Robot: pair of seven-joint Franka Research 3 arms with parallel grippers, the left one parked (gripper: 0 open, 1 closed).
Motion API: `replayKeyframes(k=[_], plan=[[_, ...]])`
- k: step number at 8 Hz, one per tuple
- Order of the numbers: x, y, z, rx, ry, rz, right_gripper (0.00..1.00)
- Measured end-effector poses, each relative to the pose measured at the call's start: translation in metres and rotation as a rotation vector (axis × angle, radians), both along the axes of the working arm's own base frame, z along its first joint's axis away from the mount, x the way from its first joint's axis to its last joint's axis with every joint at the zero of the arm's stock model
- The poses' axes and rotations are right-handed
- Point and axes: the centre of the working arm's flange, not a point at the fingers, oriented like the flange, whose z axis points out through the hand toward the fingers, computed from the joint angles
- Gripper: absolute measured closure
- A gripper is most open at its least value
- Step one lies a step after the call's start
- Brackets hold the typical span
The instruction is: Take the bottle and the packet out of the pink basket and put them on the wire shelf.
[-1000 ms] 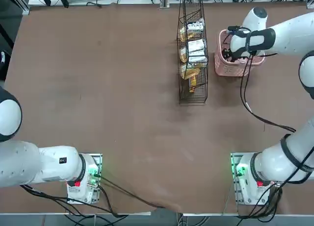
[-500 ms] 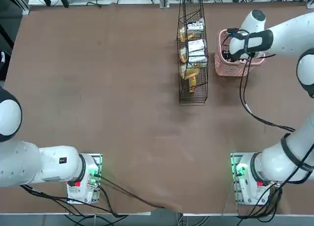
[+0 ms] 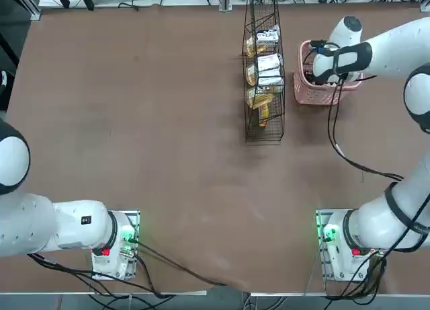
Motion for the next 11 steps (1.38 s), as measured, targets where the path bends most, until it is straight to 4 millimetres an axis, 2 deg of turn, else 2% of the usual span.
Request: replayKeyframes(k=[3,4,5,7,11], plan=[[0.000,0.000,-0.002,0.000,-0.002,-0.001,0.30],[0.001,0.000,0.000,0.000,-0.005,-0.001,0.50],[0.002,0.000,0.006,0.001,-0.015,0.000,0.55],[0.003,0.001,0.019,0.000,-0.001,0.003,0.55],[0.009,-0.005,0.093,-0.005,0.038,0.004,0.55]])
